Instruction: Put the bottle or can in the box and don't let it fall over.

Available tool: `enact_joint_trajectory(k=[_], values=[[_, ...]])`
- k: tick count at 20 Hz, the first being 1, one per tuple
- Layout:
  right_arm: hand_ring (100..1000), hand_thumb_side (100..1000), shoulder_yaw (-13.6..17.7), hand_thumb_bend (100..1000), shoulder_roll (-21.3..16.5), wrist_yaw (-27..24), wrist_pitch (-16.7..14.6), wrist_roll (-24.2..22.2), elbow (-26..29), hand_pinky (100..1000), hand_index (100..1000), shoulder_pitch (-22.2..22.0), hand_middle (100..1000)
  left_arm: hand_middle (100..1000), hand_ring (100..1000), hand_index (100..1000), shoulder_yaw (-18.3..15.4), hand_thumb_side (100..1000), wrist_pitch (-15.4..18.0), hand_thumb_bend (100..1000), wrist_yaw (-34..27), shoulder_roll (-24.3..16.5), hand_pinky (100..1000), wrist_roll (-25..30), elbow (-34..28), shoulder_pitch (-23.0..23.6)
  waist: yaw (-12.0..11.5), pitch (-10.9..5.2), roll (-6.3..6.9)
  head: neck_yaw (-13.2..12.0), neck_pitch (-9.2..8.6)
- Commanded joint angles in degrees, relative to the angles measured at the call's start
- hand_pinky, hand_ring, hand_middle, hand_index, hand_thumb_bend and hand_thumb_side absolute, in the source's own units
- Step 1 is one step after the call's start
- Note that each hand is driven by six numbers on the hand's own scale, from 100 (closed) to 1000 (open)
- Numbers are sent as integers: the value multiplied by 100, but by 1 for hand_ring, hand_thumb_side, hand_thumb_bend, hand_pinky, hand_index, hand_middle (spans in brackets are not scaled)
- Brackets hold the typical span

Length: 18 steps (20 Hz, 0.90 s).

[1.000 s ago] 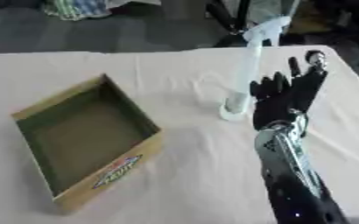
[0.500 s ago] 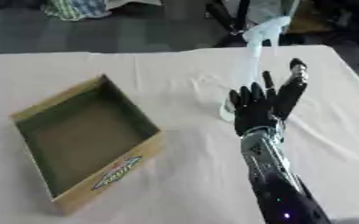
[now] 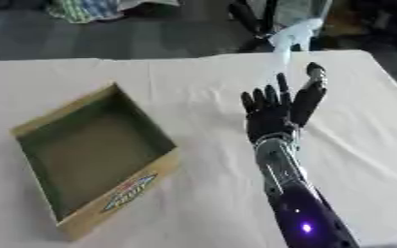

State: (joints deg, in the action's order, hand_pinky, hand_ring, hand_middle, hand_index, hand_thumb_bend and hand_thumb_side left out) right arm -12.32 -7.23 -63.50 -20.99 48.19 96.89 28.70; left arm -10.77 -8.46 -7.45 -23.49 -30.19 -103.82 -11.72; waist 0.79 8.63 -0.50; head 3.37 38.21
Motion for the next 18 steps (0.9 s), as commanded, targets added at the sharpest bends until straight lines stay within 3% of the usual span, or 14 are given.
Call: enact_joint_trajectory(k=[1,12,18], values=[[100,834,84,226,-14,38,-219,17,-106,100,924,157,100,625,689,782,-9,747,6,100,-13,-109,606,5,-94,-87,-7,-47,27,26,-81],[100,809,248,139,-46,563,-416,181,-95,100,913,305,100,626,689,783,-3,748,-4,100,-16,-99,607,9,-90,-80,-14,-22,47,84,-83],[100,806,257,131,-97,543,-411,243,-138,100,913,524,100,626,689,783,1,749,-5,100,-20,-77,607,11,-93,-92,-49,1,65,134,-132]])
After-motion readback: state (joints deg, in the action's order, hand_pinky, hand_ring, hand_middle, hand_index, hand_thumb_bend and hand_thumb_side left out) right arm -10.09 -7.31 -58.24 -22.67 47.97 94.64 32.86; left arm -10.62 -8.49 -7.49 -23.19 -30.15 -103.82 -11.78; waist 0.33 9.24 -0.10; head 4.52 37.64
